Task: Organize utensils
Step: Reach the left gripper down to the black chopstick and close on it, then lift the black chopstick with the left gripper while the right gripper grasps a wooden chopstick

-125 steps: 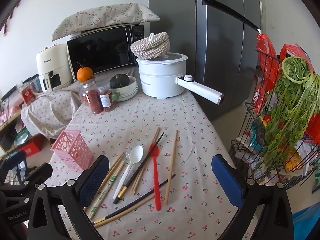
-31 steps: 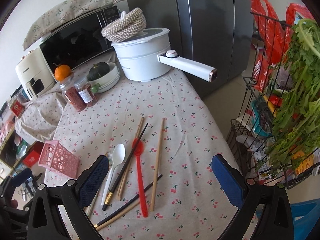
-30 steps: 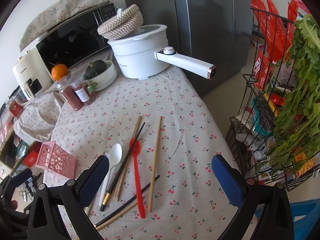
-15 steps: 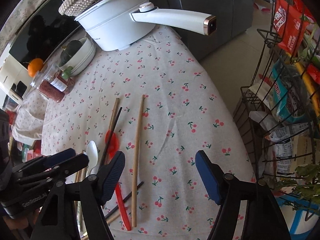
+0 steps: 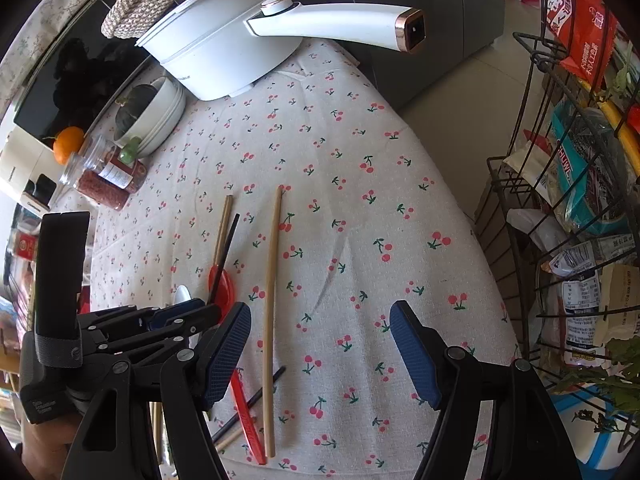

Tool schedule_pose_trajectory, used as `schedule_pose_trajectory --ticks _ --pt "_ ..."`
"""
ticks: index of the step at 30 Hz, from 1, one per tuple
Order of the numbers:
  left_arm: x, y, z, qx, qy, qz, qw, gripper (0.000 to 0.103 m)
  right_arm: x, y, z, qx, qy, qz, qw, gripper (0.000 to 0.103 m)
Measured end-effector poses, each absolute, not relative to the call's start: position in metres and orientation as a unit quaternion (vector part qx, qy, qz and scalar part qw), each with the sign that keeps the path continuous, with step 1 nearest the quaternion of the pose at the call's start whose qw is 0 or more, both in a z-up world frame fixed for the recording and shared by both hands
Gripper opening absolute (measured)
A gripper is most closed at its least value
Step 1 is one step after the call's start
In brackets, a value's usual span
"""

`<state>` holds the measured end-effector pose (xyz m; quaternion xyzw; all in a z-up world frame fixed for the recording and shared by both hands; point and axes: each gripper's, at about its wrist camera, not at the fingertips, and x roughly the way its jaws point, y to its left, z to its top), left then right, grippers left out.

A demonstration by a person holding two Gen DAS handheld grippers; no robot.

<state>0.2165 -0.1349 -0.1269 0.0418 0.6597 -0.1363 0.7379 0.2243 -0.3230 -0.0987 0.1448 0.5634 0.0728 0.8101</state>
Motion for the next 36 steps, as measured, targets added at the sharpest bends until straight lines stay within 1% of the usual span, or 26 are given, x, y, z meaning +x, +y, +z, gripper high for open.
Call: schedule_pose_trajectory --ticks 1,2,6,10,14,16,17,19,22,25,26,28,32,33,34,36 --pt "0.217 -0.134 -0.127 0.044 0.659 -0.136 0.739 0.009 0.224 -0.323 -0.099 0.145 0.564 0.074 0.809 0.073" --pt "0.217 -0.133 -0.129 0.044 0.659 -0.136 0.739 0.008 0.225 -0.322 -0.1 0.145 0.566 0.075 0.808 0.073" --pt "0.212 -0.119 -0.126 0.029 0.649 -0.14 0.747 0.007 0.226 -0.319 -0.105 0.145 0.573 0.077 0.803 0.073" --pt "0.197 -0.1 -0.101 0.008 0.621 -0.156 0.768 0.006 0.228 -0.317 -0.112 0.145 0.581 0.077 0.797 0.073" --pt "0.168 -0.079 -0.064 -0.015 0.574 -0.177 0.799 0.007 0.232 -0.312 -0.12 0.158 0.586 0.083 0.79 0.072" --pt "0.152 -0.068 -0.049 -0.033 0.549 -0.188 0.814 0.007 0.235 -0.308 -0.123 0.158 0.586 0.083 0.79 0.064" --pt "0.143 -0.061 -0.042 -0.044 0.536 -0.191 0.821 0.007 0.237 -0.304 -0.124 0.155 0.586 0.083 0.791 0.062" --pt "0.127 -0.055 -0.033 -0.058 0.515 -0.197 0.832 0.007 0.24 -0.298 -0.126 0.152 0.583 0.083 0.794 0.053" --pt "0.105 -0.044 -0.023 -0.057 0.488 -0.199 0.848 0.007 0.246 -0.286 -0.128 0.146 0.579 0.086 0.797 0.046" --pt "0.09 -0.035 -0.019 -0.067 0.461 -0.204 0.861 0.007 0.251 -0.272 -0.132 0.123 0.578 0.083 0.803 0.041" --pt "0.09 -0.032 -0.02 -0.078 0.457 -0.204 0.862 0.007 0.253 -0.267 -0.134 0.109 0.579 0.075 0.804 0.04" --pt "0.088 -0.025 -0.021 -0.098 0.456 -0.208 0.86 0.007 0.255 -0.259 -0.139 0.078 0.583 0.059 0.807 0.032" --pt "0.082 -0.019 -0.016 -0.098 0.447 -0.208 0.865 0.007 0.253 -0.24 -0.143 0.008 0.58 0.037 0.814 0.024" --pt "0.081 -0.017 -0.016 -0.101 0.446 -0.209 0.864 0.007 0.252 -0.235 -0.143 -0.01 0.578 0.033 0.815 0.02" --pt "0.081 -0.016 -0.015 -0.102 0.445 -0.209 0.865 0.007 0.251 -0.232 -0.143 -0.023 0.575 0.033 0.817 0.01" --pt "0.079 -0.013 -0.012 -0.099 0.439 -0.207 0.869 0.007 0.25 -0.229 -0.143 -0.024 0.576 0.039 0.816 0.007"
